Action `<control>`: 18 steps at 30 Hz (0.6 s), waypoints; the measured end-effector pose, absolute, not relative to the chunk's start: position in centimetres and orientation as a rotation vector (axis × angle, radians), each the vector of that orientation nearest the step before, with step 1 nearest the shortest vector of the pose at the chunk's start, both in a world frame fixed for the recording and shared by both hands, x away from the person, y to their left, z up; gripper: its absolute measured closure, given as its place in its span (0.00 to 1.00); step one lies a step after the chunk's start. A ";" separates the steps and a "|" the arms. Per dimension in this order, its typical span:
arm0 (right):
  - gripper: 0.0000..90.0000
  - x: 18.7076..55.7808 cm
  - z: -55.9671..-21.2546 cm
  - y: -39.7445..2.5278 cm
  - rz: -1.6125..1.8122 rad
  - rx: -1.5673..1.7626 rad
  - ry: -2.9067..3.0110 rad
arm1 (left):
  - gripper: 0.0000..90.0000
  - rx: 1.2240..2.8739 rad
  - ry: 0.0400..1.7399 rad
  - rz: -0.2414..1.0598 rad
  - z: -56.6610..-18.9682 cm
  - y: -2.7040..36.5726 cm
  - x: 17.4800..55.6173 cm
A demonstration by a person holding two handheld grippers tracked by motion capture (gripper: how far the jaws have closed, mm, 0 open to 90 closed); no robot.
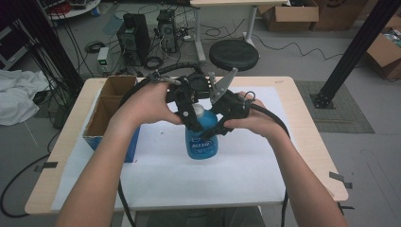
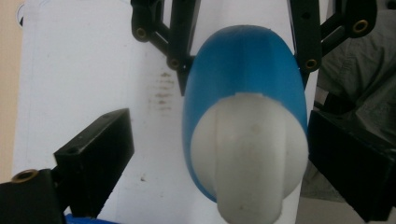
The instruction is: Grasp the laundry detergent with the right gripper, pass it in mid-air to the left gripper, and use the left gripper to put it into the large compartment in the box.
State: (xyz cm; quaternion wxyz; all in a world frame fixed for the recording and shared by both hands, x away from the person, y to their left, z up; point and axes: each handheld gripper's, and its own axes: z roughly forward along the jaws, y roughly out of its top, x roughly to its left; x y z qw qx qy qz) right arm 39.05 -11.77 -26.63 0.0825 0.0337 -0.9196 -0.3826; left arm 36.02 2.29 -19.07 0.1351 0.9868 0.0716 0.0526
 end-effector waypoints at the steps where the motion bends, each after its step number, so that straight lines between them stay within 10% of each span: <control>1: 0.49 39.0 -26.6 -11.8 -1.142 0.103 -2.747 | 0.12 2.860 0.205 0.156 -19.1 2.3 36.0; 18: 0.49 38.9 -26.5 -11.8 -1.150 0.093 -2.745 | 0.20 2.827 0.202 0.139 -19.2 2.1 35.8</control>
